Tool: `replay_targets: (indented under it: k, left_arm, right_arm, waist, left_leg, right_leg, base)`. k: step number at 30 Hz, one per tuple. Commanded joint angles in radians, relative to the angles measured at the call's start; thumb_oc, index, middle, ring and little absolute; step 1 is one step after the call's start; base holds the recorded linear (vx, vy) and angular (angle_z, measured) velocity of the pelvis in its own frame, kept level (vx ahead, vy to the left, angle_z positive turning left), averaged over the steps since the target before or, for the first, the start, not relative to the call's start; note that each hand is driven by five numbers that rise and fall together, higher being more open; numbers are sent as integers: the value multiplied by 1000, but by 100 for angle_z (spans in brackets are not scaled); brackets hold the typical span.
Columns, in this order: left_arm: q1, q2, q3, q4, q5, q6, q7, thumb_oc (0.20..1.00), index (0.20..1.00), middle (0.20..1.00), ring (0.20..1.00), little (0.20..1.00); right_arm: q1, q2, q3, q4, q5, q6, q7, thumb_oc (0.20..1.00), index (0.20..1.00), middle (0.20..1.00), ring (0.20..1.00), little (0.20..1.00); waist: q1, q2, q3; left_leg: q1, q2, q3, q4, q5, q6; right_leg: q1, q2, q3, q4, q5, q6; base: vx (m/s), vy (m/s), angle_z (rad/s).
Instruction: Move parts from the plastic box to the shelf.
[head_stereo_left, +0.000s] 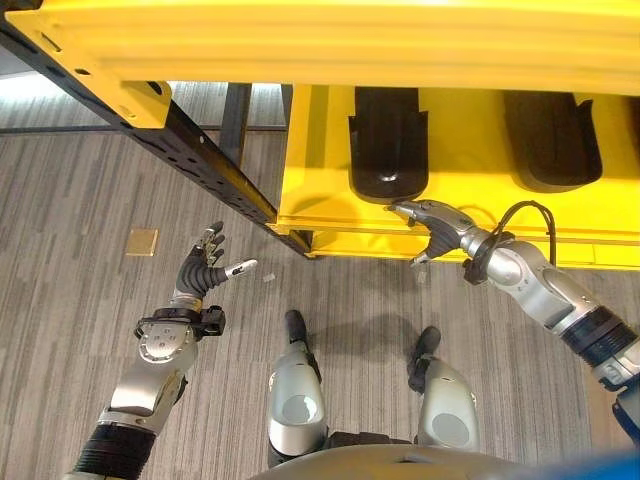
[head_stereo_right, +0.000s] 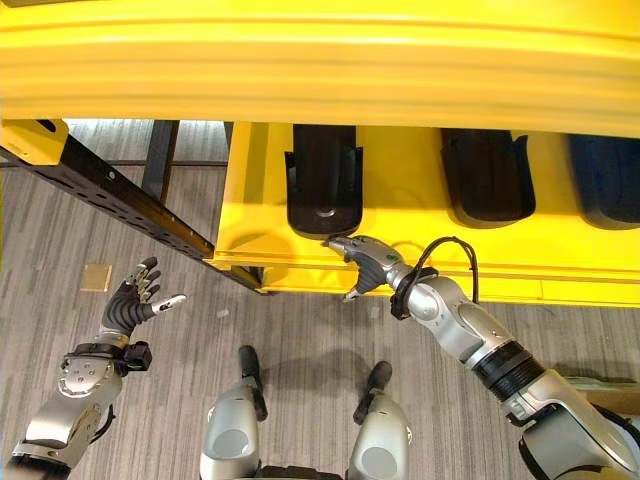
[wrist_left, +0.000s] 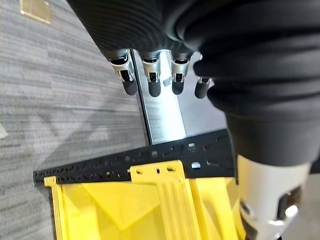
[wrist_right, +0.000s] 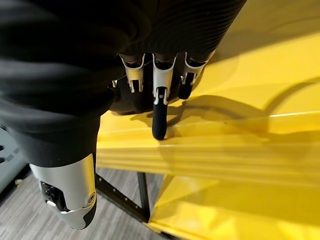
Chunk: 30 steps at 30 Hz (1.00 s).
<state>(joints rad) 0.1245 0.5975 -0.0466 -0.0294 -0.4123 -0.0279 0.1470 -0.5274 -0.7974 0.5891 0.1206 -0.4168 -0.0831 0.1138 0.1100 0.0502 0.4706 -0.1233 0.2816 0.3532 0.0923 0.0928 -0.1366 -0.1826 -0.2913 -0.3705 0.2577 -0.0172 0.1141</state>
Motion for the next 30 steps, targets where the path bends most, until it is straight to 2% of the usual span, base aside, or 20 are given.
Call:
replay_targets:
  k: [1, 3, 6, 12, 19, 30]
  left_arm:
    - [14, 18, 27, -50, 6, -95, -43, 1000, 1000, 1000, 1000, 1000]
    - [11, 20, 23, -51, 10, -103, -54, 1000, 1000, 1000, 1000, 1000]
    - [-3, 23, 7, -54, 7, -74, -63, 1000, 1000, 1000, 1000, 1000]
    - [-13, 15, -4, -29, 7, -76, -80, 1000, 1000, 1000, 1000, 1000]
    - [-4, 10, -19, 0, 14, -98, -107, 1000, 1000, 1000, 1000, 1000]
    - [-8, 3, -29, 4, 10, -99, -133, 1000, 1000, 1000, 1000, 1000]
  right_arm:
    - [-38, -23, -6, 1, -7, 15, 0, 1000, 1000, 1000, 1000, 1000]
    - [-53, -21, -4, 21, -12, 6, 2, 1000, 1000, 1000, 1000, 1000]
    - [-114, -13, 22, 64, -61, 16, 69, 1000, 1000, 1000, 1000, 1000]
    - [-171, -1, 64, 114, -117, 13, 97, 1000, 1000, 1000, 1000, 1000]
    - [-210, 9, 81, 164, -92, 53, 66, 1000, 1000, 1000, 1000, 1000]
    - [-238, 38, 55, 228, -101, 112, 39, 1000, 1000, 1000, 1000, 1000]
  waist:
    - [3, -22, -32]
    - [5, -19, -28]
    - [12, -13, -27]
    - [18, -8, -24]
    - [24, -2, -23]
    - [24, 9, -25]
  left_leg:
    - [-1, 68, 30, 84, -69, -25]
    - [-5, 67, 29, 87, -70, -23]
    - [-9, 59, 28, 83, -69, -23]
    - [-18, 55, 28, 86, -69, -21]
    - [-19, 47, 28, 83, -68, -20]
    - [-10, 36, 31, 84, -73, -16]
  right_leg:
    - [-23, -42, -8, 48, -58, 57]
    - [-28, -45, -11, 52, -58, 56]
    - [-40, -50, -18, 61, -58, 55]
    - [-56, -52, -17, 70, -59, 53]
    - [-63, -57, -15, 74, -57, 53]
    - [-58, -59, -13, 79, -57, 51]
  base:
    - [-13, 6, 4]
    - [-6, 1, 2]
    - [0, 0, 0]
    - [-1, -1, 1]
    - [-4, -3, 2]
    - [0, 0, 0]
